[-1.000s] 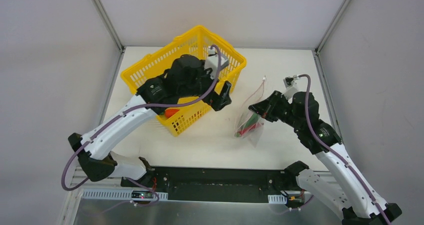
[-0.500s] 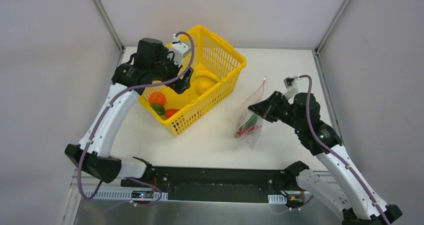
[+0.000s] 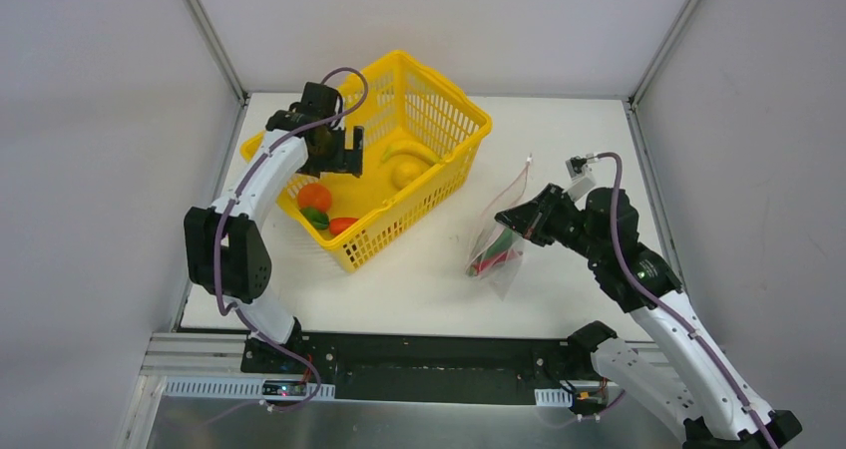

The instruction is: Place the food in the zip-top bag and seal the zipper

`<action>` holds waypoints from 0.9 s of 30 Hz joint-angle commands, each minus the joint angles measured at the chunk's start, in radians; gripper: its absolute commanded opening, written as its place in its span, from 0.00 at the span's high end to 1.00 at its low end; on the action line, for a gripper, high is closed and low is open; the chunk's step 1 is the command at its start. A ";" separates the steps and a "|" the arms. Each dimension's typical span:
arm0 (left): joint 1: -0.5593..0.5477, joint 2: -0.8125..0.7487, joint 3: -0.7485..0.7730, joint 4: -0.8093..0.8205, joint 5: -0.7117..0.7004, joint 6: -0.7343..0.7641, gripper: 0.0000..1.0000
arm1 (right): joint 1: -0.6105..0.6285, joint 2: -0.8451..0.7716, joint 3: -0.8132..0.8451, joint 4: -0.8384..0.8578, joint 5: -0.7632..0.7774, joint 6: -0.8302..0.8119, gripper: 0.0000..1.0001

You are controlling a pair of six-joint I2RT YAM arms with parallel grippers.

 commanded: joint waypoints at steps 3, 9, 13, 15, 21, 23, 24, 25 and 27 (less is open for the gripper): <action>-0.006 -0.043 -0.138 0.090 -0.347 -0.310 0.01 | -0.003 0.005 -0.002 0.063 -0.016 0.011 0.99; -0.007 -0.042 -0.189 0.115 -0.591 -0.476 0.01 | -0.002 0.017 -0.008 0.073 -0.024 0.011 0.98; -0.007 0.029 -0.155 0.111 -0.619 -0.520 0.01 | -0.003 0.023 -0.005 0.075 -0.029 0.011 0.98; -0.008 0.078 -0.122 0.061 -0.641 -0.565 0.01 | -0.002 0.022 -0.004 0.075 -0.029 0.010 0.98; -0.007 0.127 -0.157 0.063 -0.606 -0.642 0.01 | -0.003 0.020 -0.006 0.074 -0.022 0.008 0.97; -0.008 0.151 -0.151 0.053 -0.597 -0.660 0.01 | -0.003 0.027 -0.003 0.074 -0.027 0.006 0.98; -0.007 0.162 -0.151 0.051 -0.597 -0.668 0.01 | -0.002 0.030 0.000 0.074 -0.030 0.005 0.97; -0.007 0.170 -0.151 0.050 -0.595 -0.674 0.01 | -0.003 0.032 0.002 0.074 -0.031 0.004 0.98; -0.008 0.181 -0.148 0.044 -0.593 -0.676 0.10 | -0.003 0.034 0.001 0.074 -0.032 0.004 0.97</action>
